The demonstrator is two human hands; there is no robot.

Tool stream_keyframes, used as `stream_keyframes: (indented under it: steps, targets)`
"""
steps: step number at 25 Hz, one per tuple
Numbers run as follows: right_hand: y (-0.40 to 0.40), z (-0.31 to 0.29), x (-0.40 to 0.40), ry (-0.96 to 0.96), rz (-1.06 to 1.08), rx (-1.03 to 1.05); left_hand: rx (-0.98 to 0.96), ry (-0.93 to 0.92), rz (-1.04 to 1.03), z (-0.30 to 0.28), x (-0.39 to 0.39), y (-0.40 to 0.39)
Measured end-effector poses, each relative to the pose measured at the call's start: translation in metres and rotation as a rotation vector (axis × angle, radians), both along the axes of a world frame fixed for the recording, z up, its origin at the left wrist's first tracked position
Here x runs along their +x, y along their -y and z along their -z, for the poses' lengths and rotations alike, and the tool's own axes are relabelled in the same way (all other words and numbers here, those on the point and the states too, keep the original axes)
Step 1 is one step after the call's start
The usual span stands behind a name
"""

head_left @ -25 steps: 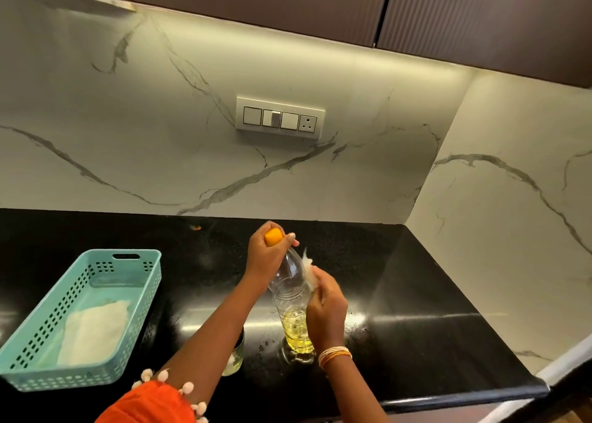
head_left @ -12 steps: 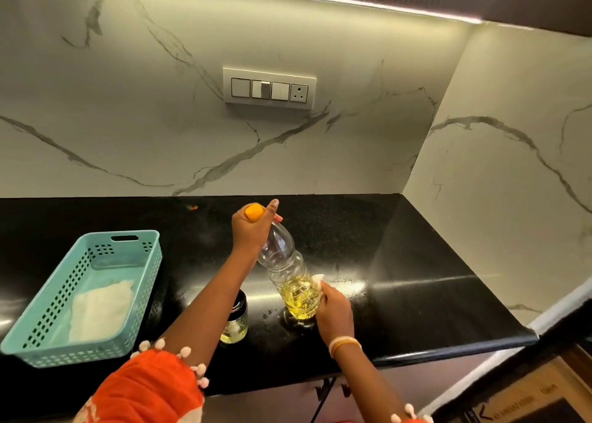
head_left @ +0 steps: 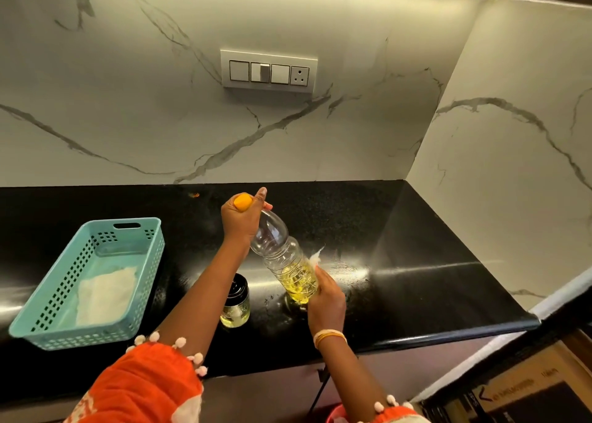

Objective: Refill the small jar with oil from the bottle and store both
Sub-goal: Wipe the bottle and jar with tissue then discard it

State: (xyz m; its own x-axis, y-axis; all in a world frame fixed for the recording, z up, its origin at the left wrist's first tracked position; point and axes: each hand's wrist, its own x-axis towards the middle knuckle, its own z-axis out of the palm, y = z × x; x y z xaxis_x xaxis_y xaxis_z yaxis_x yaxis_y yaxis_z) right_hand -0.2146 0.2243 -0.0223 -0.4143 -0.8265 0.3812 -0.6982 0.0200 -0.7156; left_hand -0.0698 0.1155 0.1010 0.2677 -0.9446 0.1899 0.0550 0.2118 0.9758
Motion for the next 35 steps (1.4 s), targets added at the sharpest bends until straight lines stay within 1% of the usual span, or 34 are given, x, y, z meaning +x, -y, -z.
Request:
stream_keyframes:
  steps: [3,4,5,7,8,9,11,14,16,18,19,20,22,24,26,28,30,31,33,35]
  targets:
    - [0.0,-0.01,-0.013,0.158,0.024,0.118,-0.02,0.035,0.137,-0.004,0.002,-0.003]
    - [0.005,-0.023,-0.013,0.202,0.036,0.09,-0.025,0.043,0.212,-0.008,0.0,-0.005]
    - [0.01,-0.04,-0.011,0.226,0.03,0.018,-0.032,0.056,0.281,-0.012,-0.003,-0.008]
    - [0.02,-0.071,-0.001,0.237,-0.072,-0.132,-0.044,0.115,0.362,-0.018,-0.005,-0.011]
    - [0.022,-0.079,0.005,0.227,-0.136,-0.168,-0.034,0.151,0.368,-0.019,-0.005,-0.011]
    - [0.023,-0.08,0.009,0.216,-0.174,-0.181,-0.014,0.173,0.352,-0.018,-0.004,-0.011]
    - [0.022,-0.059,0.008,0.211,-0.155,-0.135,0.019,0.153,0.268,-0.014,-0.003,-0.012]
    - [0.009,-0.015,-0.007,0.241,-0.086,0.022,-0.036,0.117,0.096,-0.006,-0.004,-0.011]
    - [0.001,-0.004,-0.017,0.247,-0.069,0.137,-0.067,0.125,0.065,-0.007,-0.007,-0.011]
    - [0.005,-0.009,-0.023,0.335,-0.038,0.225,-0.115,0.158,0.136,-0.01,-0.009,-0.011]
    - [0.01,-0.017,-0.024,0.396,-0.016,0.217,-0.153,0.183,0.189,-0.012,-0.01,-0.012]
    - [0.016,-0.027,-0.023,0.448,-0.005,0.17,-0.191,0.199,0.241,-0.014,-0.012,-0.012]
    - [0.027,-0.05,-0.016,0.493,-0.029,0.039,-0.22,0.185,0.367,-0.019,-0.016,-0.011]
    - [0.028,-0.064,-0.008,0.443,-0.062,-0.055,-0.188,0.184,0.54,-0.026,-0.018,-0.008]
    - [0.021,-0.057,-0.004,0.349,-0.063,-0.05,-0.156,0.273,0.616,-0.032,-0.019,-0.004]
    - [0.012,-0.034,-0.005,0.306,-0.069,0.06,-0.137,0.322,0.571,-0.034,-0.021,-0.002]
    - [0.001,-0.016,-0.006,0.369,-0.062,0.17,-0.127,0.301,0.48,-0.033,-0.021,-0.001]
    - [-0.002,-0.014,-0.006,0.422,-0.025,0.192,-0.113,0.283,0.439,-0.033,-0.021,-0.001]
    - [0.0,-0.022,-0.008,0.504,0.07,0.133,-0.07,0.238,0.377,-0.033,-0.018,0.0]
    - [0.009,-0.048,-0.01,0.559,0.126,0.008,-0.049,0.114,0.337,-0.035,-0.017,-0.001]
